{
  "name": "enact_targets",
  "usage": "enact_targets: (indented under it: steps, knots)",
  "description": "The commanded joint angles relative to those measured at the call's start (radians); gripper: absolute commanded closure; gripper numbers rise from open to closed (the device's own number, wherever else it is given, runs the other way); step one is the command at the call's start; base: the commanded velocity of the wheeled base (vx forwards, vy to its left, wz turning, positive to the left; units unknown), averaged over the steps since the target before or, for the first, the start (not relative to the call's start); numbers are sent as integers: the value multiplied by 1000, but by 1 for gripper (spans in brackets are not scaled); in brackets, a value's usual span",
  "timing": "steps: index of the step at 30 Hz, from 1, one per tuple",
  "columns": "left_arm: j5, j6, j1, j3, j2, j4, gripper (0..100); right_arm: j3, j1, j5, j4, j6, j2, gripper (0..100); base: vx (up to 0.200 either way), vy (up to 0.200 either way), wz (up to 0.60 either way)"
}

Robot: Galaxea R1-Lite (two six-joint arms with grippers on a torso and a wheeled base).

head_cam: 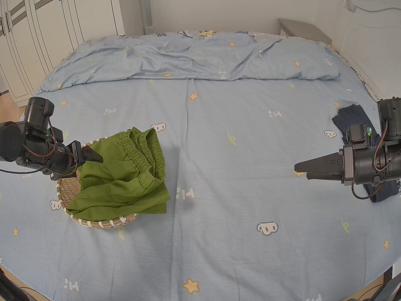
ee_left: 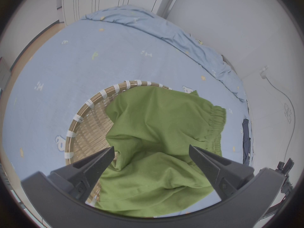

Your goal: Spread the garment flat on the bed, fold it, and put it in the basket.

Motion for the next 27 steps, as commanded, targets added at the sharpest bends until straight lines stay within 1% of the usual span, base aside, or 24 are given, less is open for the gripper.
enact_targets:
  steps: [1, 3, 4, 5, 8, 9, 10, 11, 12, 13, 15, 16, 18, 21, 22, 24, 26, 27]
  knots:
    - [100, -9, -98, 73, -202, -1, 0, 78, 23, -12, -12, -35, -160, 0, 0, 0, 0]
    - [188, -3, -170, 163, -325, -12, 0, 147, 19, -21, -23, -81, -272, 0, 0, 0, 0]
    - [212, 1, -190, 189, -360, -20, 0, 166, 17, -26, -24, -93, -299, 0, 0, 0, 0]
    - [272, 1, -243, 258, -451, -55, 0, 227, 16, -36, -29, -122, -362, 0, 0, 0, 0]
    - [390, 16, -334, 410, -632, -147, 0, 368, 3, -93, -44, -176, -523, 0, 0, 0, 0]
    - [422, 37, -360, 456, -689, -181, 0, 417, 3, -108, -49, -187, -583, 0, 0, 0, 0]
    - [459, 79, -389, 508, -755, -222, 0, 469, 2, -124, -55, -191, -655, 0, 0, 0, 0]
    - [474, 100, -397, 533, -782, -239, 0, 491, 2, -128, -56, -191, -687, 0, 0, 0, 0]
    - [514, 163, -412, 590, -859, -283, 0, 534, 2, -137, -63, -184, -769, 0, 0, 0, 0]
    - [545, 234, -401, 643, -940, -330, 0, 568, 3, -142, -56, -179, -856, 0, 0, 0, 0]
    - [559, 297, -332, 702, -1012, -366, 0, 595, 0, -145, -49, -165, -951, 0, 0, 0, 0]
    - [554, 333, -245, 757, -1054, -391, 0, 609, -9, -156, -36, -148, -1016, 0, 0, 0, 0]
    - [545, 353, -164, 831, -1123, -417, 0, 626, -35, -177, 2, -139, -1103, 0, 0, 0, 0]
    - [527, 353, -151, 889, -1226, -434, 0, 626, -64, -180, 46, -136, -1177, 0, 0, 0, 0]
    - [516, 347, -144, 921, -1295, -432, 0, 621, -79, -182, 72, -135, -1209, 0, 0, 0, 0]
    - [498, 344, -104, 976, -1387, -428, 0, 620, -104, -185, 94, -135, -1244, 0, 0, 0, 0]
    - [485, 340, -81, 1013, -1446, -434, 0, 624, -121, -187, 91, -135, -1266, 0, 0, 0, 0]
    - [468, 335, -64, 1050, -1522, -434, 0, 629, -135, -188, 89, -135, -1293, 0, 0, 0, 0]
